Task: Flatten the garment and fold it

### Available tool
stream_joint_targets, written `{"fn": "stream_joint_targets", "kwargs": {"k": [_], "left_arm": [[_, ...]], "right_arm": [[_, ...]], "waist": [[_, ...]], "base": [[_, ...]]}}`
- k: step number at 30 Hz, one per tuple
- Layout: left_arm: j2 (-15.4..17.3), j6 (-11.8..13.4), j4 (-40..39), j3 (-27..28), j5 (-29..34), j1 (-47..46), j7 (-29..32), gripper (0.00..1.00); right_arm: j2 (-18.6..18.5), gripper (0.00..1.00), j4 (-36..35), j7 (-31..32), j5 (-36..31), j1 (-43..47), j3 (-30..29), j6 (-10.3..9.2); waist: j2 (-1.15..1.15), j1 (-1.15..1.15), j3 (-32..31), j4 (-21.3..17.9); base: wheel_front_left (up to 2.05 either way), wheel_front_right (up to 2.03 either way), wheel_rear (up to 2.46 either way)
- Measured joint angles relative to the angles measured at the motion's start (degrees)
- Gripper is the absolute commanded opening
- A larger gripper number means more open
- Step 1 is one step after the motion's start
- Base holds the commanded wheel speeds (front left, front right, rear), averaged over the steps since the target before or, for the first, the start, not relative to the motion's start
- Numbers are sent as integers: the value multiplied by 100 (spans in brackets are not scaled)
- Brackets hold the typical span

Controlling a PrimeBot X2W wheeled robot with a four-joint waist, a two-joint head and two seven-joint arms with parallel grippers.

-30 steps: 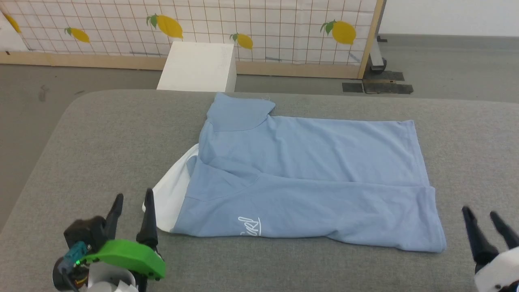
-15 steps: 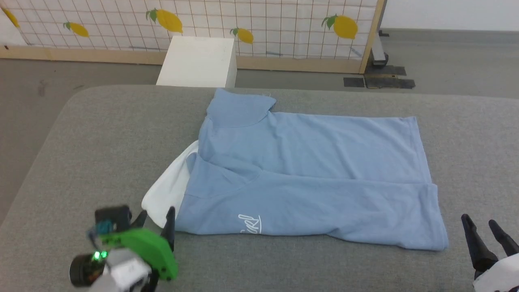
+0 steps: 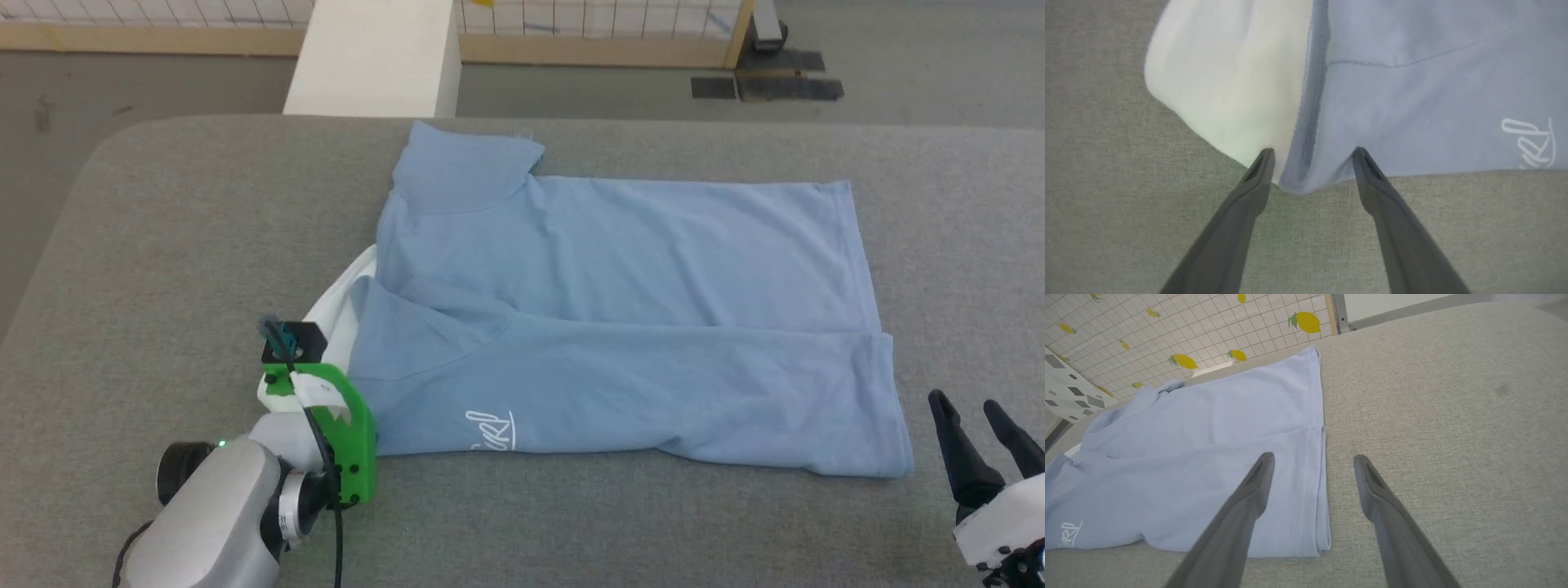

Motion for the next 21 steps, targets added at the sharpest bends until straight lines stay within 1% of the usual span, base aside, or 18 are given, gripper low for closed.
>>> {"fn": "stream_joint_targets", "kwargs": {"k": [4, 7, 8, 9, 11, 14, 17, 19, 21], "left_arm": [[21, 60, 260, -41, -2, -28, 192, 100], [29, 56, 324, -15, -91, -36, 318, 100], [7, 56, 323, 22, -172, -35, 355, 95], [7, 45, 322, 41, -214, -34, 376, 40], [-2, 15, 308, 122, -375, -26, 409, 0], [-89, -52, 252, 200, -544, 11, 358, 0], [-123, -53, 166, 294, -588, 114, 198, 0], [-110, -51, 66, 342, -592, 194, 69, 0], [-111, -41, -66, 449, -632, 295, -65, 0]], "right_arm": [[-32, 100, 1, 0, 33, -101, 40, 0], [-36, 100, 9, 0, 35, -127, 58, 0], [-37, 100, 11, -1, 36, -132, 58, 0], [-41, 100, 13, -2, 37, -137, 58, 0], [-59, 100, 13, -5, 37, -142, 57, 0], [-142, 100, 2, 30, 9, -163, 65, 0], [-226, 100, -51, 248, -74, -237, 91, 0], [-261, 100, -111, 588, -153, -286, 107, 0], [-292, 100, -176, 1192, -302, -355, 174, 0]], "waist": [[0, 0, 160, -92], [0, 0, 244, -163], [0, 0, 271, -180], [0, 0, 290, -191], [0, 0, 324, -201], [0, 0, 328, -174], [0, 0, 287, -153], [0, 0, 251, -148], [0, 0, 209, -150]], "base": [[0, 0, 0], [0, 0, 0], [0, 0, 0], [0, 0, 0], [0, 0, 0], [0, 0, 0], [0, 0, 0], [0, 0, 0], [0, 0, 0]]}}
